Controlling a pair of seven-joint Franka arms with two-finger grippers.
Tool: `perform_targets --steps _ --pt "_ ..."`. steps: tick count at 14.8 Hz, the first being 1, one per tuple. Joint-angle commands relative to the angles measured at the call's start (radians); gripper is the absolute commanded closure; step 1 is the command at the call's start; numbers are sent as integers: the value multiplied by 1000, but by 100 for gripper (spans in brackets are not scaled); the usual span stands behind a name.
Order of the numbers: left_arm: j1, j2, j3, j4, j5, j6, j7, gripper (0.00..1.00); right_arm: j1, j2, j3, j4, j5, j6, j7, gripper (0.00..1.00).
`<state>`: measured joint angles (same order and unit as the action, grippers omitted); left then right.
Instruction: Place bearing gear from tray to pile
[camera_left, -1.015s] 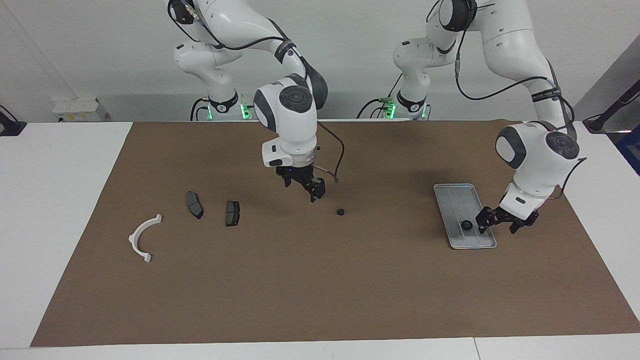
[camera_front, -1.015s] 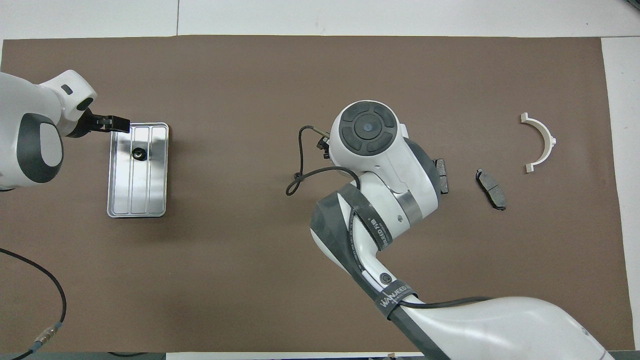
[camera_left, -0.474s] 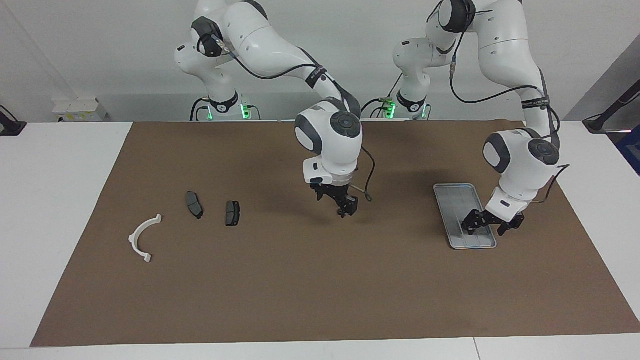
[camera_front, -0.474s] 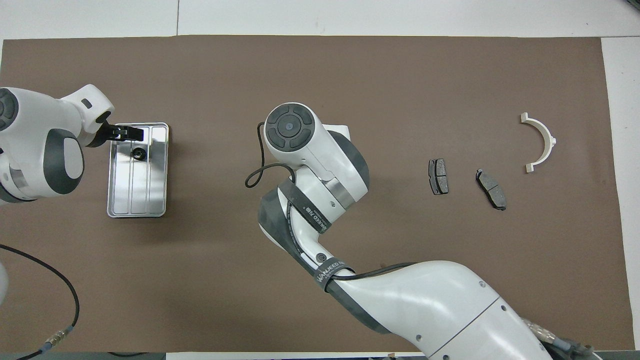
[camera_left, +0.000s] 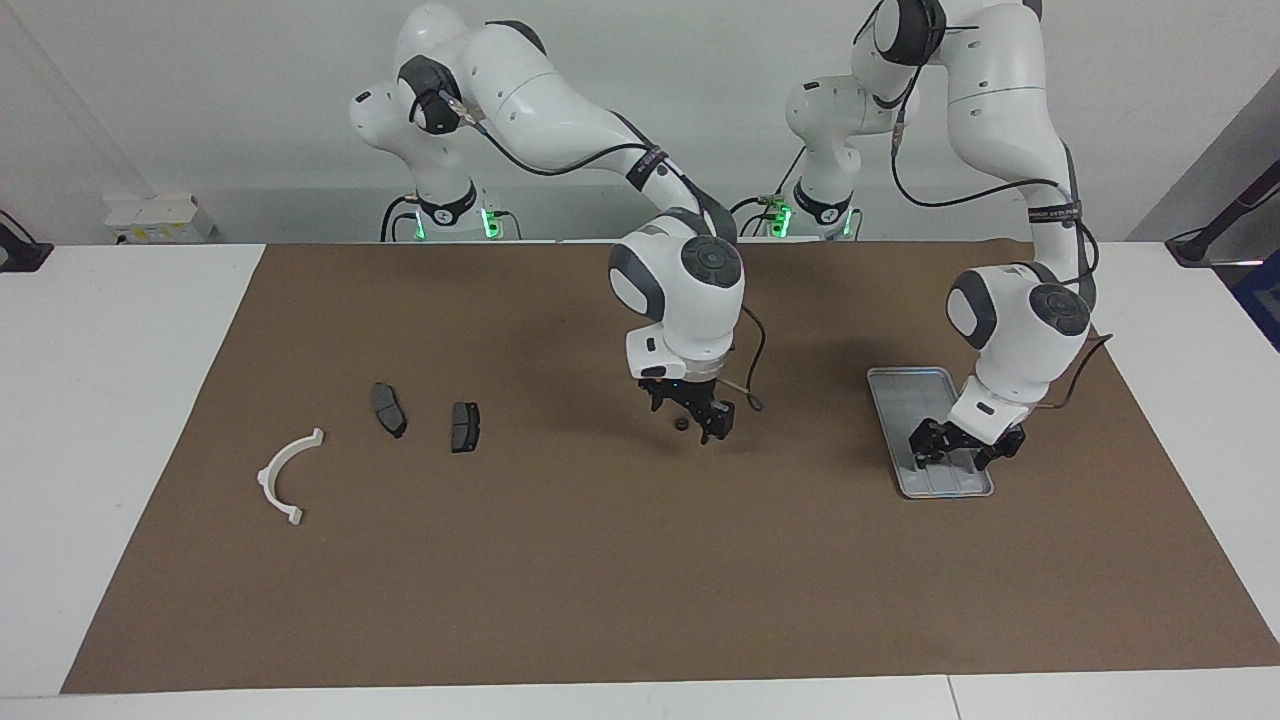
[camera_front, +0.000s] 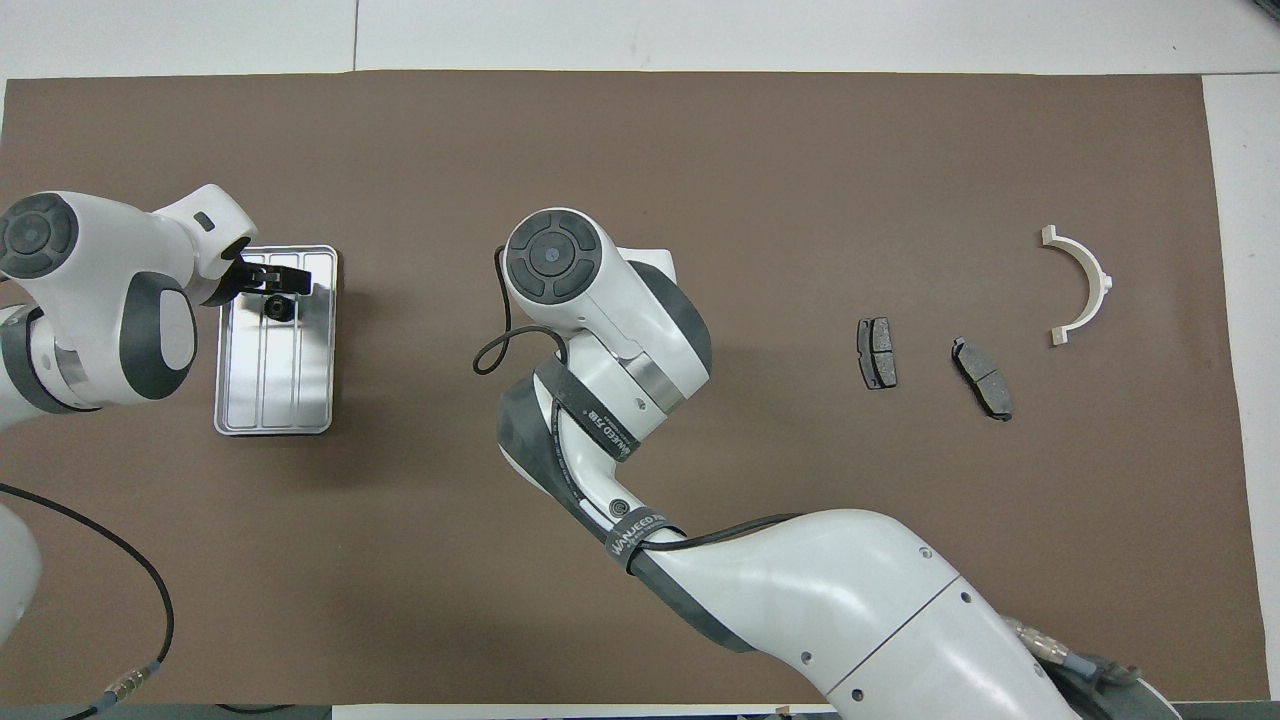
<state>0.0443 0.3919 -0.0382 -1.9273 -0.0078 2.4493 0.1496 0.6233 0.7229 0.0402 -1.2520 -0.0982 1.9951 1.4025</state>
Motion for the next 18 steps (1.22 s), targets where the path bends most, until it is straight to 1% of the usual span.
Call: perform_targets --steps 1,5,7,10,12,15,17,18 --pt "-15 -62 14 -41 -15 -49 -10 0 10 12 1 -17 -12 39 9 1" --pt "-11 -99 15 -87 -15 -56 -5 0 19 20 1 -23 -18 71 9 2" --pt "-12 -103 14 -98 -15 -55 -7 0 19 18 1 -52 -18 88 3 3" --pt "-15 -117 14 -136 -15 -50 -12 0 19 0 1 -130 -17 148 -13 3" --pt "-15 -122 14 -157 -15 -44 -10 0 19 -6 1 -136 -17 134 -13 3" --pt "-15 -127 14 -162 -15 -47 -12 0 18 -7 1 -136 -15 130 -14 4" --pt "-15 -127 14 -162 -15 -41 -12 0 19 -8 1 -136 -15 123 -14 7" --pt "-15 -125 14 -162 -15 -32 -12 3 19 -8 1 -136 -15 117 -13 10"
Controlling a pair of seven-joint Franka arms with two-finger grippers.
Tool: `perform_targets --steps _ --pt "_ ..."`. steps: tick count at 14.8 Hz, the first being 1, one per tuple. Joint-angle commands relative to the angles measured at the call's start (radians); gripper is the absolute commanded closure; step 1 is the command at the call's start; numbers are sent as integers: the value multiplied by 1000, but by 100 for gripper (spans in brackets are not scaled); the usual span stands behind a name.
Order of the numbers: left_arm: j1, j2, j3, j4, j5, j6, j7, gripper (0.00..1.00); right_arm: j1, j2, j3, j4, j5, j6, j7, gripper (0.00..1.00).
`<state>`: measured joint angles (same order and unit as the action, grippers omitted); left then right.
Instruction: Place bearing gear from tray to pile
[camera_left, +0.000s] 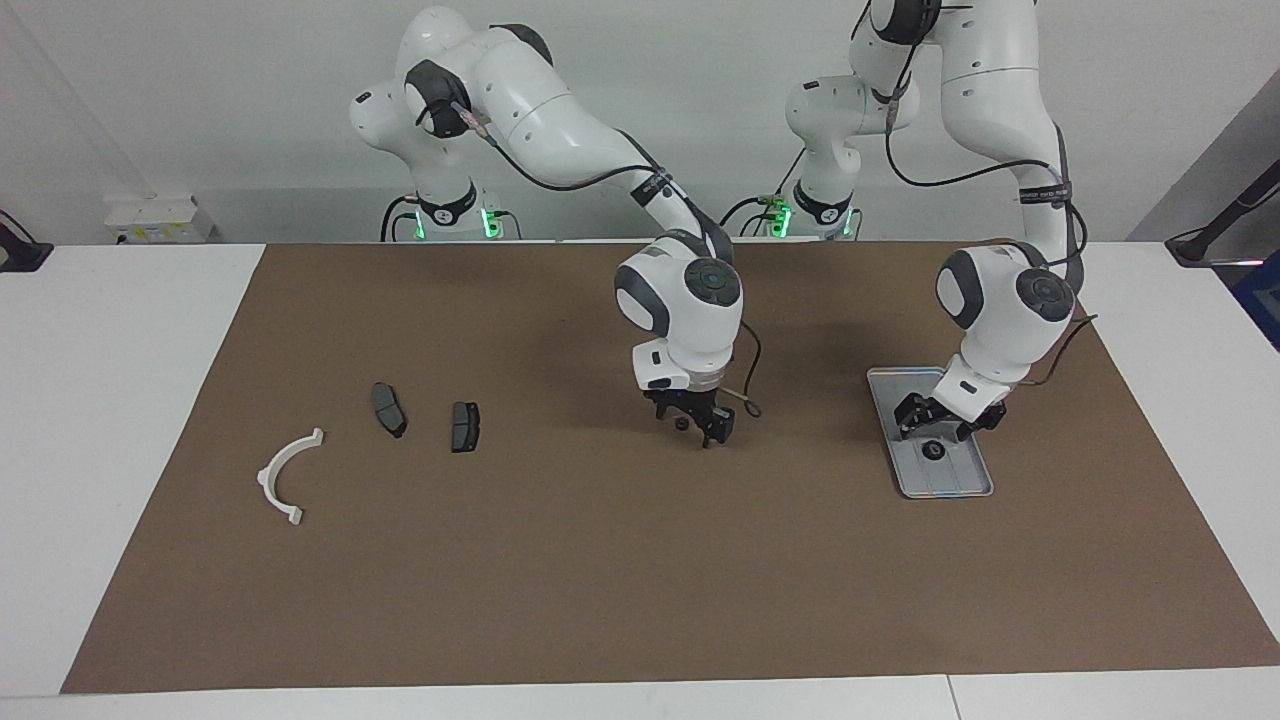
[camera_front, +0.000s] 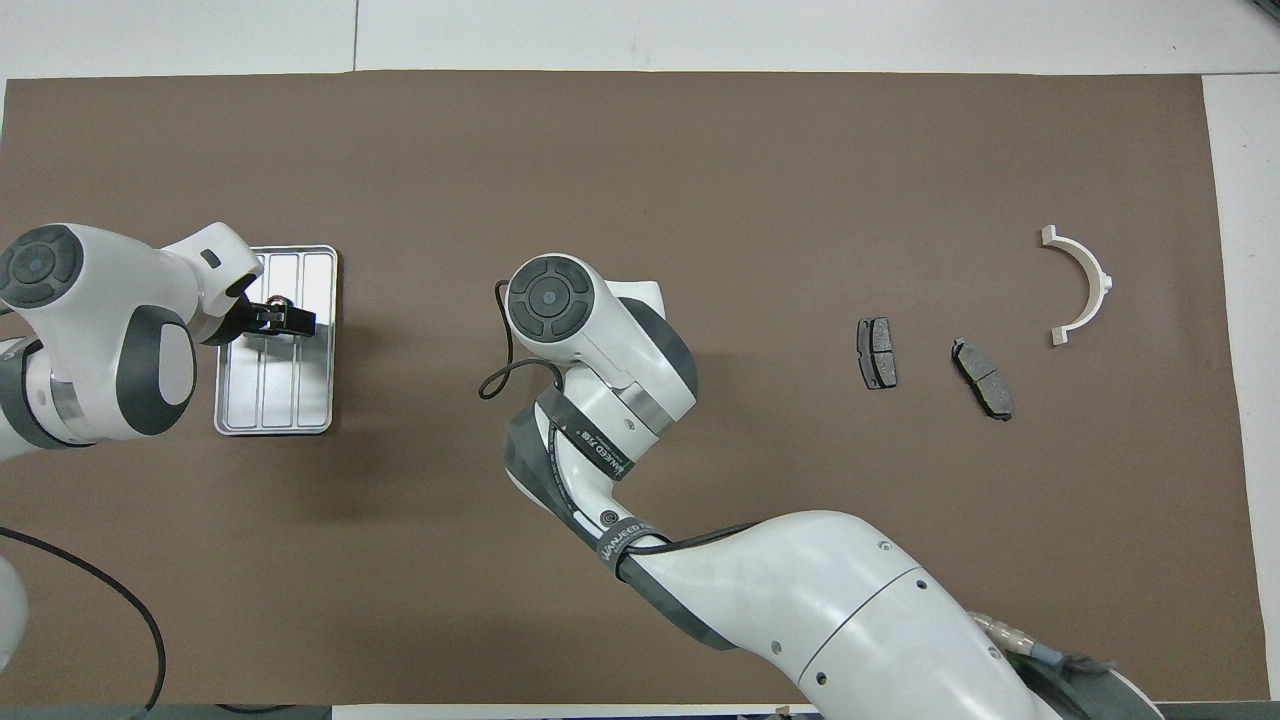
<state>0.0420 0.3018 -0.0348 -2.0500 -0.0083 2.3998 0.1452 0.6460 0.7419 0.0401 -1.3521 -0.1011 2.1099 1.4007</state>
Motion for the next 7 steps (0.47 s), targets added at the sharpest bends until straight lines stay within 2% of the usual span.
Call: perform_targets --steps 1,3,7 --pt "-13 -30 10 -39 -15 36 -7 4 -2 -27 1 -35 -11 -2 -12 15" --pt "-14 -26 10 -33 -15 53 -9 4 0 -27 1 -29 0 -8 -11 22" --pt "-14 -15 10 -16 -13 73 -9 4 -3 -38 3 -18 4 -36 -12 46"
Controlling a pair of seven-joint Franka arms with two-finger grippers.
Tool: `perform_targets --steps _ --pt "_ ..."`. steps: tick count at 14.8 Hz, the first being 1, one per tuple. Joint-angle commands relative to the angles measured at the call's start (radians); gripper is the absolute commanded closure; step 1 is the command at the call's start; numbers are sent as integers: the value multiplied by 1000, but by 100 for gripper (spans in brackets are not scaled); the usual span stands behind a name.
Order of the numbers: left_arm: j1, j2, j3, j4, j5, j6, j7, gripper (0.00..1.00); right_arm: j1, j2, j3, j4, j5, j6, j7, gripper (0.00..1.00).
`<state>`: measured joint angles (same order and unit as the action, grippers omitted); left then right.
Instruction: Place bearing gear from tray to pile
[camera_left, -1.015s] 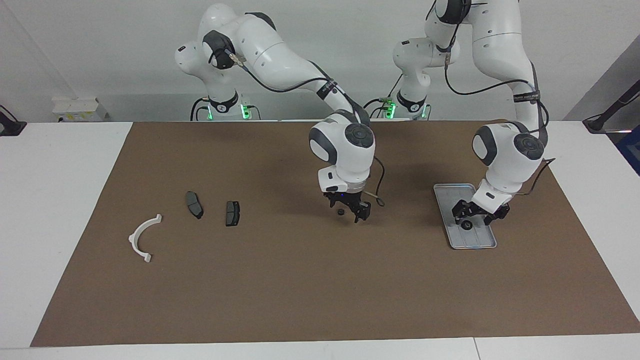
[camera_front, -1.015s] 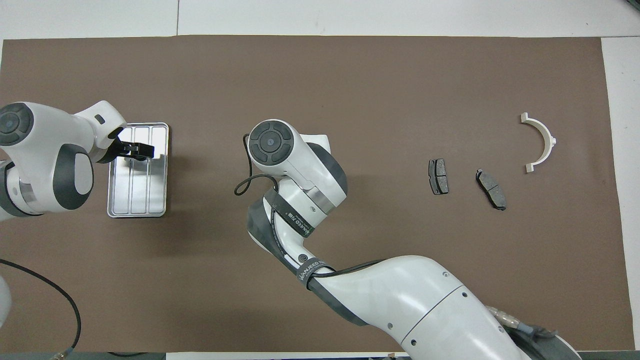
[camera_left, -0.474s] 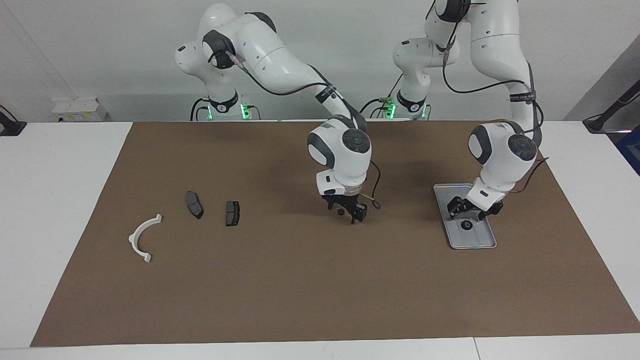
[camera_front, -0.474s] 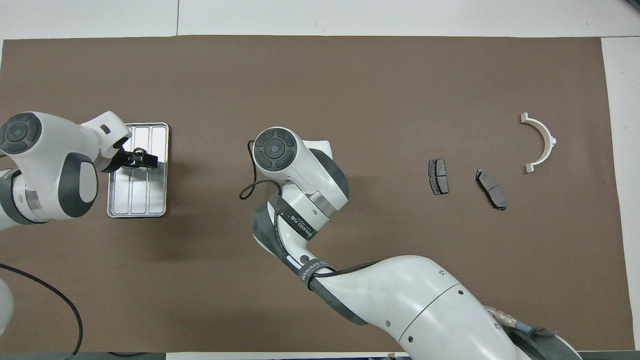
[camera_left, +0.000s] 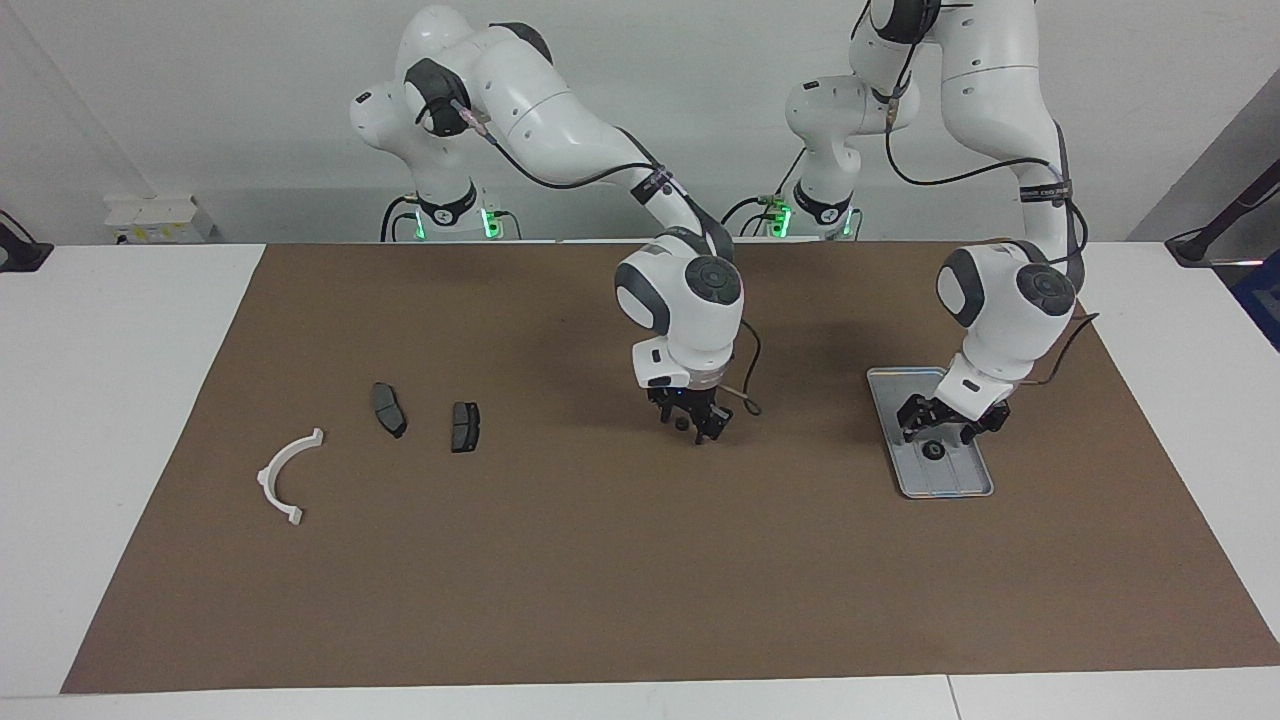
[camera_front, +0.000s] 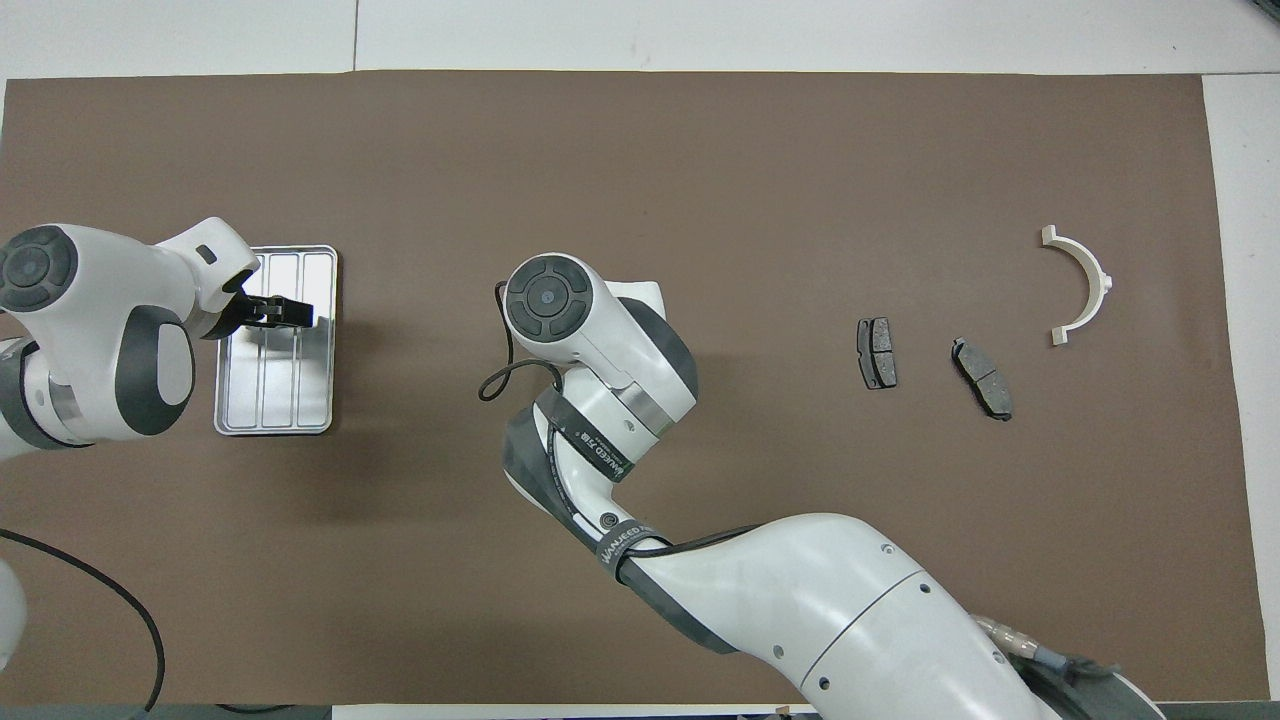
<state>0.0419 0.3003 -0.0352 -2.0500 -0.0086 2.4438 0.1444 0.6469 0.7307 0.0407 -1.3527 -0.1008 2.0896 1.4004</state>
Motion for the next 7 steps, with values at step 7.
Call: perform_targets --steps 7 --pt "-14 -7 11 -16 -14 37 -11 11 -3 -25 2 -19 13 -19 -11 62"
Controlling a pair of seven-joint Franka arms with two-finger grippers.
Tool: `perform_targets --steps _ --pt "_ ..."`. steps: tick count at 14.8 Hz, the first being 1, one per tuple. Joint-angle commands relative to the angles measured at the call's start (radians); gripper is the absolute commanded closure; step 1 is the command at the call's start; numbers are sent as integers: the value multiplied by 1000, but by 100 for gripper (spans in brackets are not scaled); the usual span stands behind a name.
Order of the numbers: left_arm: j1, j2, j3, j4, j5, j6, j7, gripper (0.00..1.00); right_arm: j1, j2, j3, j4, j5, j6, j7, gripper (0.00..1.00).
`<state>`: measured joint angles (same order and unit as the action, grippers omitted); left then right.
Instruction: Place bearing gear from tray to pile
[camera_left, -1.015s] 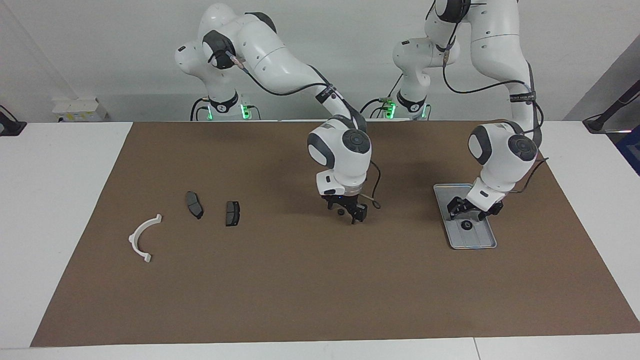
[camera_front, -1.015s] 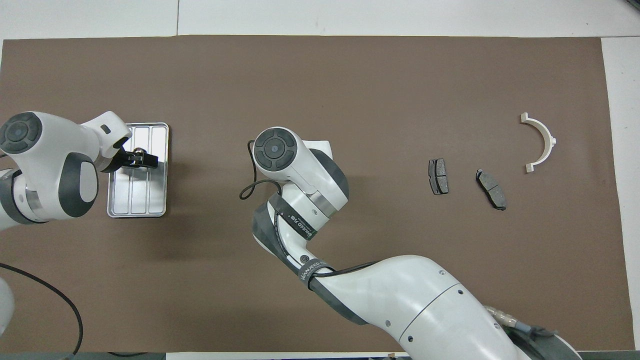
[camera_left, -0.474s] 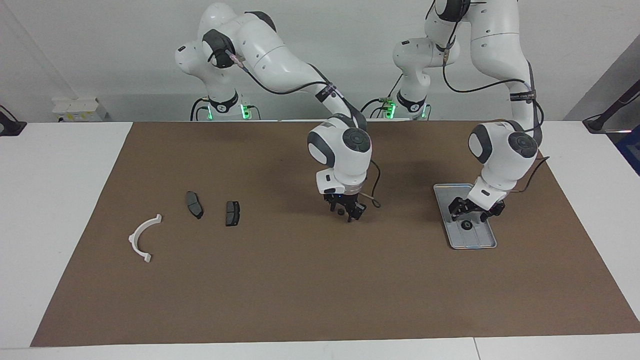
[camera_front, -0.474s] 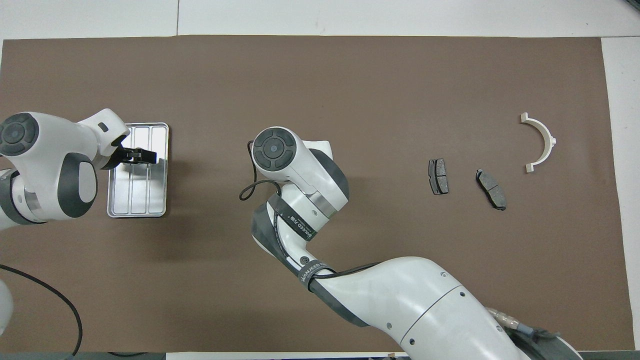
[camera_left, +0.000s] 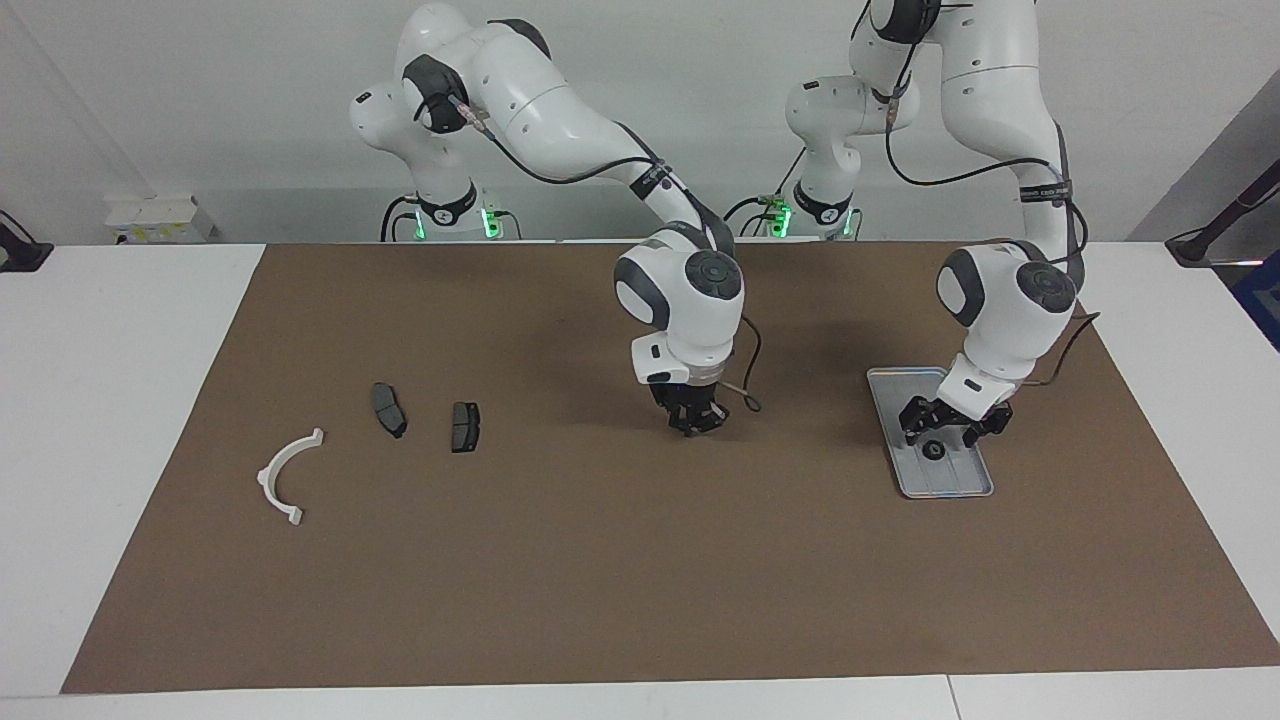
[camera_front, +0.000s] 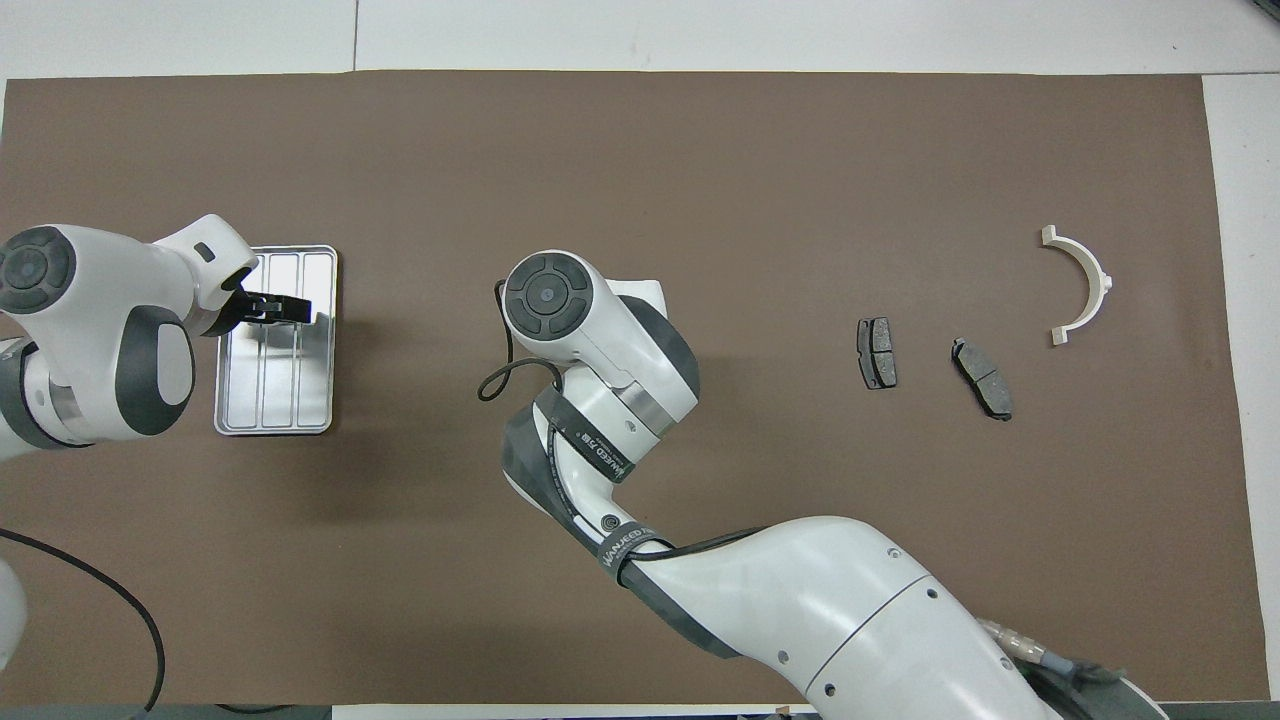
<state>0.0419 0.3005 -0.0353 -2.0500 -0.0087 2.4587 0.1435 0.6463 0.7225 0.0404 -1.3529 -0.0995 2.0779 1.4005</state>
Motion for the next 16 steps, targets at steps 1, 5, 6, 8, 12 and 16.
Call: perform_targets --steps 1,5,6,8,12,16 --pt "-14 -6 11 -18 -14 25 -16 13 -1 -17 3 -18 12 -9 -11 59" --pt "-14 -6 11 -19 -14 29 -31 21 1 -17 3 -26 11 -1 -9 77" --pt "-14 -6 11 -19 -14 32 -33 23 1 -15 3 -28 10 1 -11 90" --pt "-14 0 11 -19 -14 46 -33 27 -1 -17 3 -26 10 -1 -11 100" --pt "-23 2 11 -19 -14 63 -35 29 -1 -18 1 -18 7 -16 -12 100" --pt "-28 12 11 -25 -14 75 -54 39 -22 -21 1 34 -5 -116 -29 100"
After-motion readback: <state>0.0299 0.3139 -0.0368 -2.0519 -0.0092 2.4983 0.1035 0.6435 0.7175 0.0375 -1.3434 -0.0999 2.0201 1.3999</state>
